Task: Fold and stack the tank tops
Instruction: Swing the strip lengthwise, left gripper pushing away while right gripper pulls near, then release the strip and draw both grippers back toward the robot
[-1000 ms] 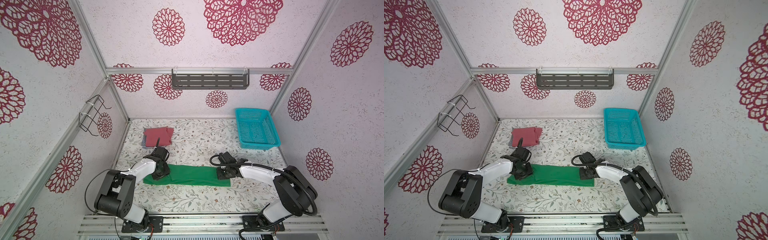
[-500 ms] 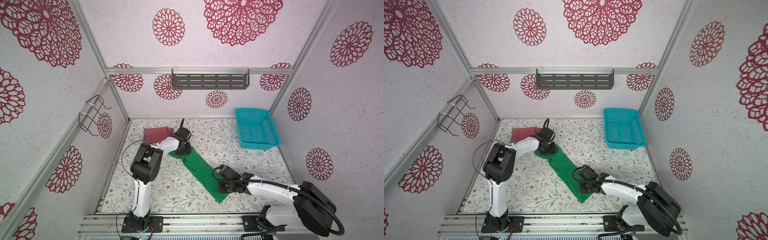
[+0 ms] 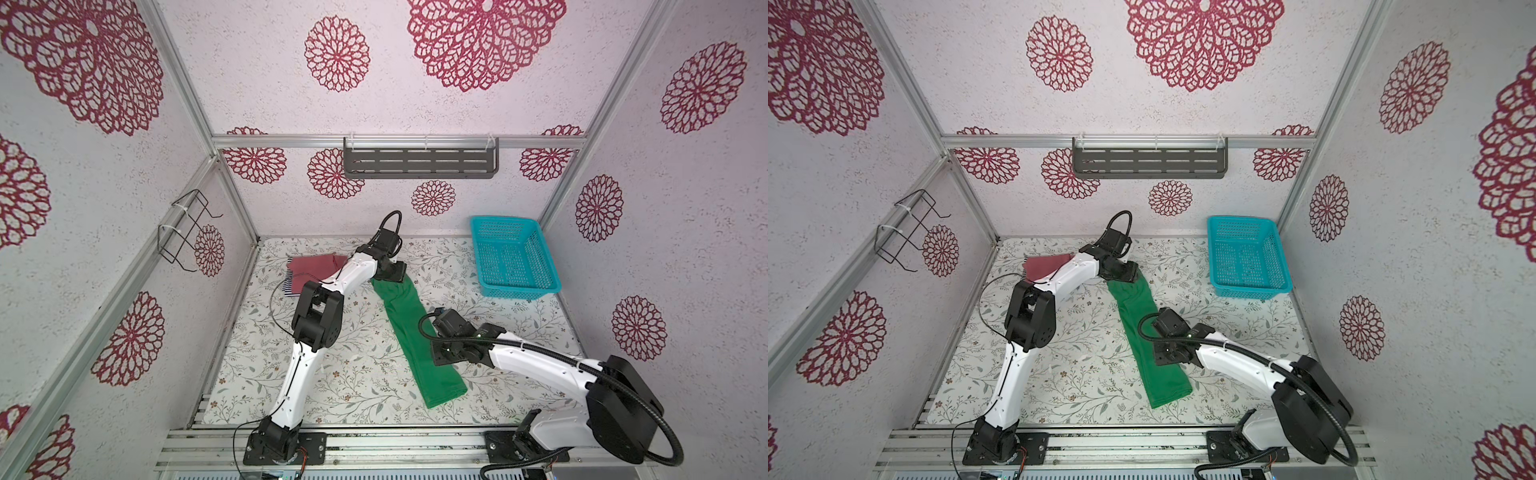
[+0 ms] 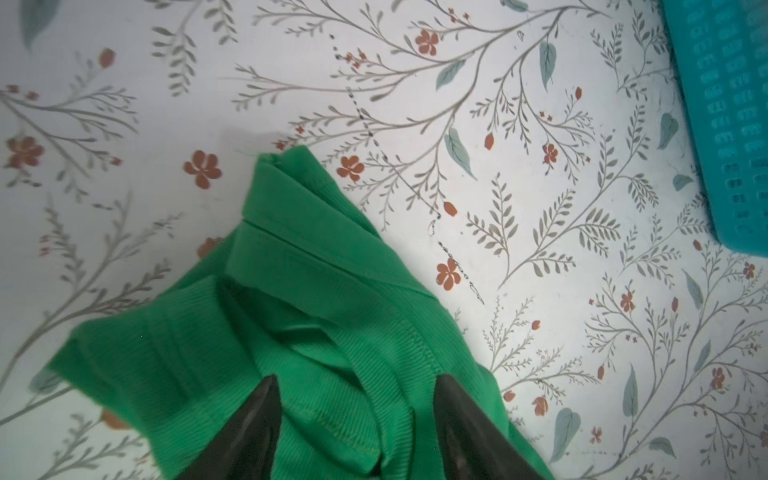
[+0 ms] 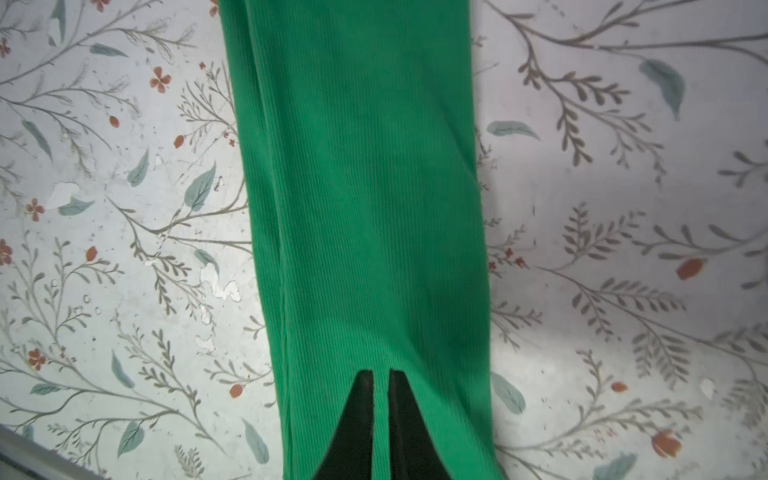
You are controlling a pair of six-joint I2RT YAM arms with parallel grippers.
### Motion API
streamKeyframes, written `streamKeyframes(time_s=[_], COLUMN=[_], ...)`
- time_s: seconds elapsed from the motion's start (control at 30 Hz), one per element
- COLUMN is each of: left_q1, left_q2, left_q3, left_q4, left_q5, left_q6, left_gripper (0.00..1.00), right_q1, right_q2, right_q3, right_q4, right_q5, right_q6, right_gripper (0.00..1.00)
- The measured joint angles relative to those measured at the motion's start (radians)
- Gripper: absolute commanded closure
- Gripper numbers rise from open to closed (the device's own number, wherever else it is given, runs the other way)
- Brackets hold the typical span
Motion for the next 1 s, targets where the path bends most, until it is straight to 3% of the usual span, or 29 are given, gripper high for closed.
streamKeyframes(time_s=[0.23,0.53,0.73,0.83,1.0], left_q1=[0.030,0.049,0.076,0.086,0.087], left_q2=[0.067,0.209,0.254,0.238,0.194], left_q3=[0.000,0.229,0.290,0.249,0.220], left_q4=[-0.018,-0.022,0.011,0.054,0.033], left_q5=[0.022,0.126,0.212,0.246,0.238], left_q6=[-0.016,-0.117,-0.143,-0.138,-0.096], left_gripper=[0.42,0.41,0.33,0.32,0.17], right_q1=[0.008,0.150,0.200,0.187,0.140], right_q2=[0.054,0.099,0.164,0.124,0.017], right_q3=[-0.048,-0.083,0.041,0.063,0.064], right_q4=[0.095,0.165,0.175,0.154,0.061], right_q5=[-0.033,-0.102,-0.095,-0.061,-0.047], right_q6=[0.009,0.128,0.167,0.168,0.167], right_gripper=[0.89,0.85,0.70,0.67,0.65])
